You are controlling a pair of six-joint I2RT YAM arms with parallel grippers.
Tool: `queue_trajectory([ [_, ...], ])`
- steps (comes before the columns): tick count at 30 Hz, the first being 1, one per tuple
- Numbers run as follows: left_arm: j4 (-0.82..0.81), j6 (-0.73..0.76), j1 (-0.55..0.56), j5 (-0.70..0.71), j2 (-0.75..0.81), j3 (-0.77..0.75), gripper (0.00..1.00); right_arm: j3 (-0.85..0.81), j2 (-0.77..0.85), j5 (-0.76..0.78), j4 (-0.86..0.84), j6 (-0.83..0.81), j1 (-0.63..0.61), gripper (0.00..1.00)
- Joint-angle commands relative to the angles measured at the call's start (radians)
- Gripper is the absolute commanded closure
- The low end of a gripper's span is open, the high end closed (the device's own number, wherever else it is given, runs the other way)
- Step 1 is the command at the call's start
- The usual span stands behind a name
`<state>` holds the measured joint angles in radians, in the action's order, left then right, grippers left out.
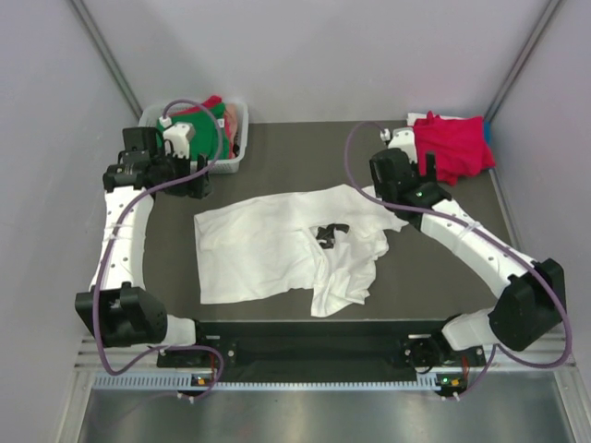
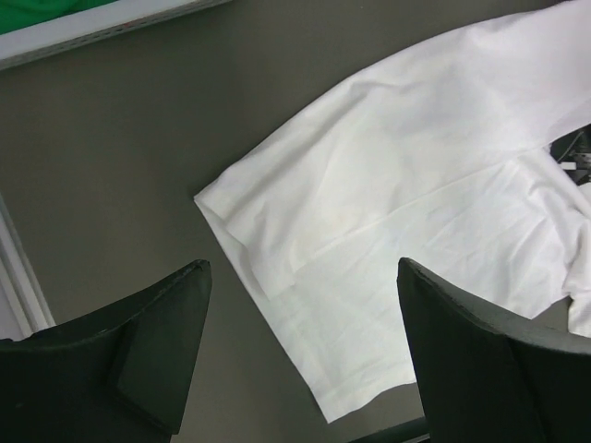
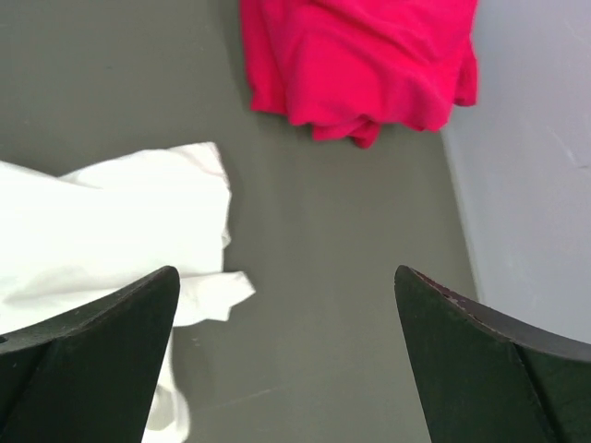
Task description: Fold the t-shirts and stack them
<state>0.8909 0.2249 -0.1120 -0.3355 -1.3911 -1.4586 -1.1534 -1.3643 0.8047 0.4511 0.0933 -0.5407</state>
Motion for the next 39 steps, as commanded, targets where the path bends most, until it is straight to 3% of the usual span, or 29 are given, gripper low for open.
queue_trajectory([
  [1, -0.038, -0.087, 0.001, -0.106, 0.024, 0.006, 0.14, -0.078, -0.053, -0.128, -0.009, 0.074, -0.022, 0.0],
  [4, -0.004, -0.085, 0.052, -0.16, 0.018, 0.038, 0.16, -0.046, -0.065, -0.179, 0.006, 0.121, -0.106, 0.0],
  [10, 0.069, 0.002, 0.242, -0.008, 0.056, 0.173, 0.17, 0.072, -0.053, -0.202, 0.11, 0.215, -0.281, 0.0],
  [19, 0.059, -0.004, 0.244, -0.005, 0.076, 0.244, 0.18, 0.204, 0.036, -0.228, 0.256, 0.424, -0.452, 0.0],
  [28, 0.066, -0.001, 0.258, 0.013, 0.069, 0.233, 0.18, 0.316, 0.06, -0.283, 0.276, 0.529, -0.518, 0.0],
  [35, 0.071, -0.01, 0.267, 0.016, 0.057, 0.227, 0.18, 0.429, 0.027, -0.306, 0.189, 0.566, -0.53, 0.24],
  [39, 0.071, -0.015, 0.271, 0.019, 0.056, 0.219, 0.18, 0.416, -0.01, -0.286, 0.152, 0.551, -0.504, 0.27],
])
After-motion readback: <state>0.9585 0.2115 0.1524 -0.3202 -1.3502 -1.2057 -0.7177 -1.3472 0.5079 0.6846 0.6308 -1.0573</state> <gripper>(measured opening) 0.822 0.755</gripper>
